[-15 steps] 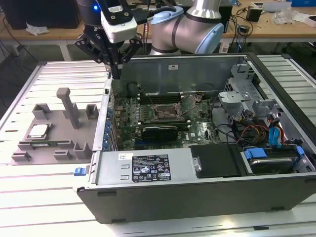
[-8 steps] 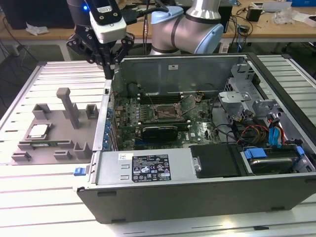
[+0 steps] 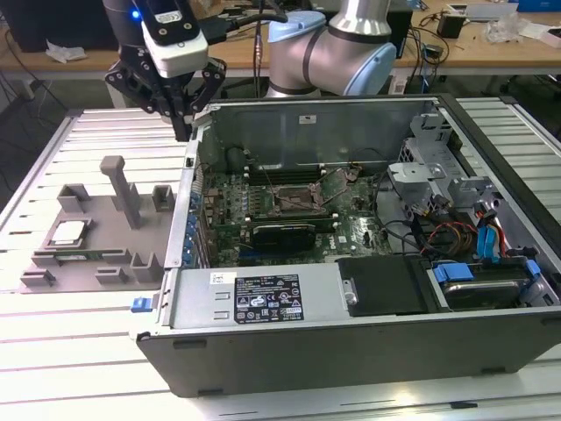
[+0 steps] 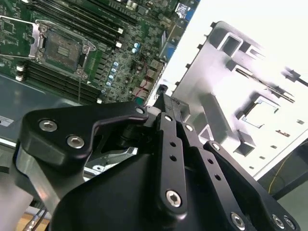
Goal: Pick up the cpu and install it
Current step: 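Reach for the cpu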
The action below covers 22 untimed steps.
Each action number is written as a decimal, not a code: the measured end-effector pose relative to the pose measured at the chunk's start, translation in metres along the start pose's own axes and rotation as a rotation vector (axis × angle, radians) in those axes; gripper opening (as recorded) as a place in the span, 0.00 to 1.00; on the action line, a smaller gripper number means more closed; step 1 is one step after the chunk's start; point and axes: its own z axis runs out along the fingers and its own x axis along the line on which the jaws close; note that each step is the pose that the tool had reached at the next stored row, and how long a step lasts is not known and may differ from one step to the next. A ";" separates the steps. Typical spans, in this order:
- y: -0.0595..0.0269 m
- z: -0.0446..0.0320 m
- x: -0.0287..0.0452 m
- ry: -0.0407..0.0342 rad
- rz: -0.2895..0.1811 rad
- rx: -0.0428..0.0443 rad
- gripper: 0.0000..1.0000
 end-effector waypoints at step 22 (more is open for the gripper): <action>-0.0034 -0.0013 0.0468 0.0000 0.000 0.0001 0.11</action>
